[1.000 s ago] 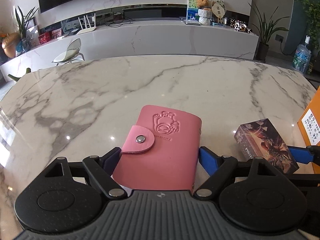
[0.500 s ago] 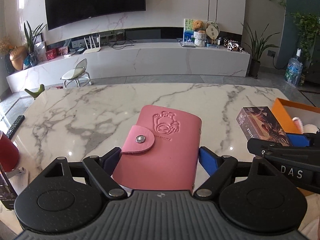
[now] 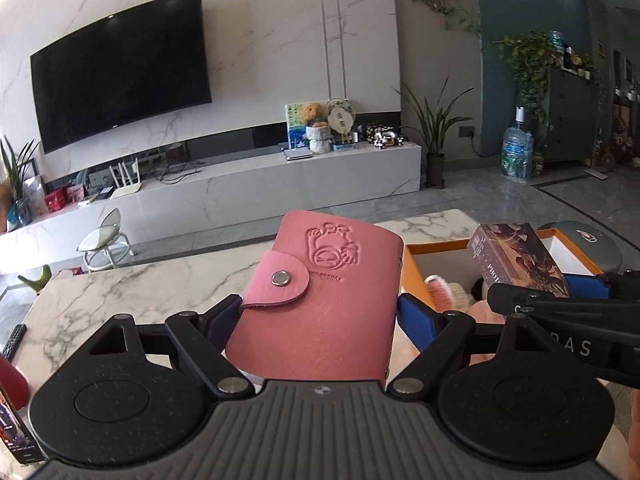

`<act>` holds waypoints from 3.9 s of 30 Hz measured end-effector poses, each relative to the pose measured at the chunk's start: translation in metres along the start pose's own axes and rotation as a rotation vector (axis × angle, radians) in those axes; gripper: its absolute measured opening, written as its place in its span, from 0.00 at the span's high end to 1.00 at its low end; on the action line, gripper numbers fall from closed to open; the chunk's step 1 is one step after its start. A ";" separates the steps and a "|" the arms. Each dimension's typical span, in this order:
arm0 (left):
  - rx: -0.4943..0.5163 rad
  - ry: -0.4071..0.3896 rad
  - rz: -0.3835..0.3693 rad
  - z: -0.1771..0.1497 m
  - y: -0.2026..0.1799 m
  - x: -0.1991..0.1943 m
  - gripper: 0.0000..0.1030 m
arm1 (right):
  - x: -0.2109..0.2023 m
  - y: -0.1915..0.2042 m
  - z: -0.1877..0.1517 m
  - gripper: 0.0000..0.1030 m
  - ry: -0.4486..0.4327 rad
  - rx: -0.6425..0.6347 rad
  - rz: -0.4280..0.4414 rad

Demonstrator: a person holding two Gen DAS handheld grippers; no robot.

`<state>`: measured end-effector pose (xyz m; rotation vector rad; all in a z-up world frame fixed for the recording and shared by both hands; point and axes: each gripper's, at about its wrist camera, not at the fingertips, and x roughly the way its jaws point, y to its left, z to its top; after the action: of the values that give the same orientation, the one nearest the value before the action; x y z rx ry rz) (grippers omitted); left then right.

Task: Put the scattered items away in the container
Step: 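Carry the pink wallet with the left tool while the right tool carries the card deck to the box, then lower the wallet into the box with the left tool while the right tool lowers the card deck, then open both tools and withdraw them up from the box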

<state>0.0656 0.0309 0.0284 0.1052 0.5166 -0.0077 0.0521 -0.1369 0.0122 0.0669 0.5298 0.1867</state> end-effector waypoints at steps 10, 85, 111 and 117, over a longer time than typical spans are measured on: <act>0.126 -0.024 -0.078 0.007 -0.084 0.004 0.05 | -0.030 -0.076 -0.010 0.42 -0.039 0.135 -0.078; 0.263 0.072 -0.048 -0.007 -0.138 0.119 0.02 | 0.097 -0.142 -0.015 0.28 0.051 0.182 -0.259; 0.063 -0.062 -0.015 0.036 -0.092 -0.004 0.02 | -0.032 -0.097 0.014 0.16 -0.130 0.094 -0.280; 0.012 -0.088 -0.027 0.038 -0.085 -0.028 0.02 | -0.059 -0.088 0.014 0.14 -0.156 0.078 -0.274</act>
<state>0.0570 -0.0585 0.0672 0.1094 0.4298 -0.0412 0.0234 -0.2347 0.0441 0.0830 0.3856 -0.1063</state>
